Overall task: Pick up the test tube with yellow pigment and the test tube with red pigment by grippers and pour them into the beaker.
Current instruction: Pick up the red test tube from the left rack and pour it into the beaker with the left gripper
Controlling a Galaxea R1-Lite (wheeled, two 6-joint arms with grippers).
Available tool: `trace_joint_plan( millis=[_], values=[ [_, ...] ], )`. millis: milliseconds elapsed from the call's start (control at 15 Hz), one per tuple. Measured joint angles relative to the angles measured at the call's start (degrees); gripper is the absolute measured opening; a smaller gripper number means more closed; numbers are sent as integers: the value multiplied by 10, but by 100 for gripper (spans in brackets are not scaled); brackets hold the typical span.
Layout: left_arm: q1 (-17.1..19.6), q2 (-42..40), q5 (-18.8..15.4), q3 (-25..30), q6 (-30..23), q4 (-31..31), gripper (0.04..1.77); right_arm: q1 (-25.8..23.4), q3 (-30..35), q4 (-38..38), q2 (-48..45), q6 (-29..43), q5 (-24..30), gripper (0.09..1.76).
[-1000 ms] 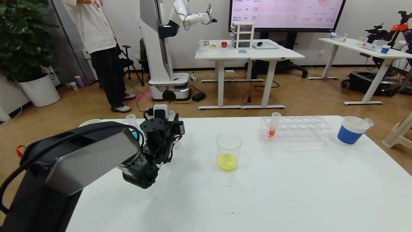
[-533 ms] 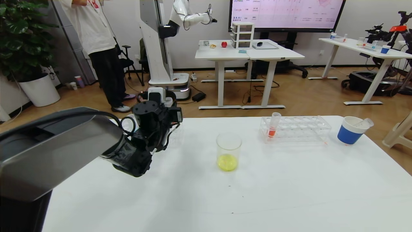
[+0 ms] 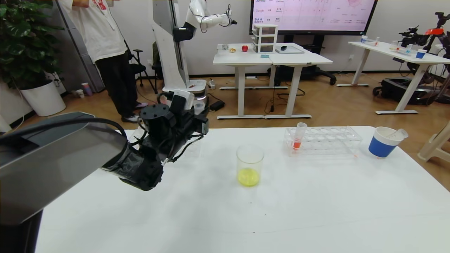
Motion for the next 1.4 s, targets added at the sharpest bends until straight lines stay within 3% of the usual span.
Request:
trace_joint_plan(
  millis=[267,600,800,1400],
  values=[
    [-18,-8,-145,2,57,-2,50,0,0,0,0,0,0,174],
    [-31,-6,-265,-12,215,2,50,0,0,0,0,0,0,174],
    [-31,4,-321,-35,307,4,50,0,0,0,0,0,0,174],
    [-49,43,-411,-83,551,52,50,0,0,0,0,0,0,174]
  ],
)
